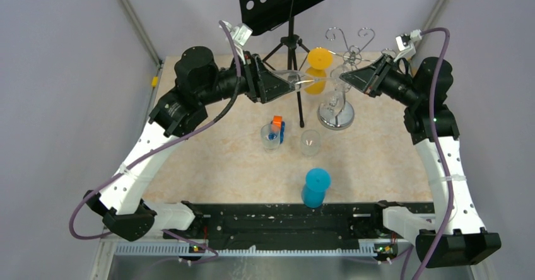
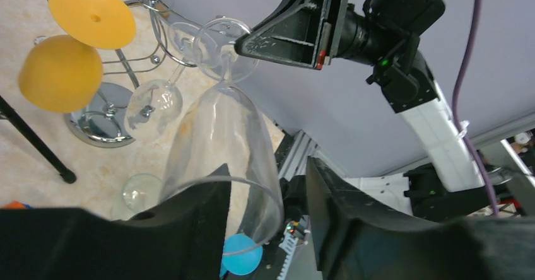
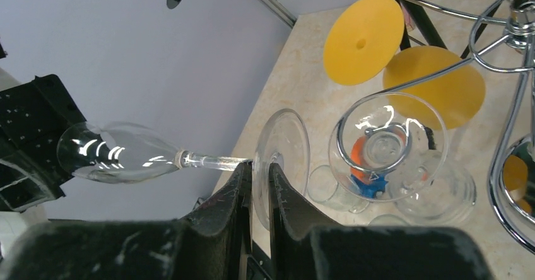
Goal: Place the wine glass upside down on the wine glass rack
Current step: Turn the wine glass upside down at the wine rack.
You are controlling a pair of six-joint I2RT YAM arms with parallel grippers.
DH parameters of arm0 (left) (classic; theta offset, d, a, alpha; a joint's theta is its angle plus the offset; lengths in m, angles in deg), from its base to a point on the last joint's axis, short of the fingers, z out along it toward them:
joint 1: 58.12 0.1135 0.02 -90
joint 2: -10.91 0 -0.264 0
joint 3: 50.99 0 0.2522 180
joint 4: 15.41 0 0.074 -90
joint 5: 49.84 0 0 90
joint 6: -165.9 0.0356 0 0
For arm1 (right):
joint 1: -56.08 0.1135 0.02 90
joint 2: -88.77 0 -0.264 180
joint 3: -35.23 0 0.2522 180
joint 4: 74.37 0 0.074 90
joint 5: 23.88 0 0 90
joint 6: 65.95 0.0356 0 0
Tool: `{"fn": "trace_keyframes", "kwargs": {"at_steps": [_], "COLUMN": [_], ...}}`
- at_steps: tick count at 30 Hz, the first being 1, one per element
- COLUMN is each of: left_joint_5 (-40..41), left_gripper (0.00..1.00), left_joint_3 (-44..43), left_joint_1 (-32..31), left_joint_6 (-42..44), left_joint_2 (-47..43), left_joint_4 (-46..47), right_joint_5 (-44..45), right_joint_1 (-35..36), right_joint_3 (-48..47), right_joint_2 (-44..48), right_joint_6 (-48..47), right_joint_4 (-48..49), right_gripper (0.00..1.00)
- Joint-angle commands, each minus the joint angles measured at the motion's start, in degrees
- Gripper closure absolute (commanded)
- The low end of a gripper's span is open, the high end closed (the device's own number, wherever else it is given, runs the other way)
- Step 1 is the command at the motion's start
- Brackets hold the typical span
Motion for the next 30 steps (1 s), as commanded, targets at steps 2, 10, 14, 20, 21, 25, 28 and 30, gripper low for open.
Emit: {"fn": "trace_keyframes", "kwargs": {"at_steps": [2, 10, 14, 20, 21, 25, 28, 30], "left_joint_5": [-1.1, -0.1, 1.9, 5.2, 5.6, 8.8, 13.8, 17.2], "left_gripper": [0.36, 0.16, 0.15, 0.15, 0.15, 0.15, 0.15, 0.15], "left_joint_3": [0.8, 1.2, 0.9, 0.1, 0.0, -0.3, -1.6, -1.6], "left_joint_1": [0.0, 0.0, 0.1, 0.1, 0.1, 0.1, 0.0, 0.1], "left_joint_6": [0.1, 2.1, 4.3, 7.9, 8.7, 11.9, 14.5, 16.5], "left_joint_2": [-1.5, -3.0, -4.1, -5.3, -5.6, -6.7, -7.6, -8.8], "left_joint_4": [2.1, 0.8, -1.9, -7.2, -8.0, -11.3, -15.1, -16.7], "right_joint_5": [1.2, 3.8, 4.3, 5.2, 5.2, 5.4, 7.1, 8.4], "right_joint_1": [-0.1, -0.2, -0.2, -0.2, -0.2, -0.2, -0.2, -0.1], "right_joint_3": [-2.4, -5.0, -5.5, -6.7, -7.0, -8.5, -9.0, -8.6], "right_joint_2": [0.5, -0.2, -0.3, -0.2, -0.2, -0.1, 0.7, 1.9], "right_joint_6": [0.9, -0.7, -0.7, -3.2, -3.7, -6.3, -9.1, -11.2], "right_joint_4": [1.6, -1.7, -1.5, -1.8, -1.8, -1.7, -2.4, -2.4], "right_gripper": [1.0, 1.0, 1.0, 1.0, 1.0, 1.0, 1.0, 1.0]}}
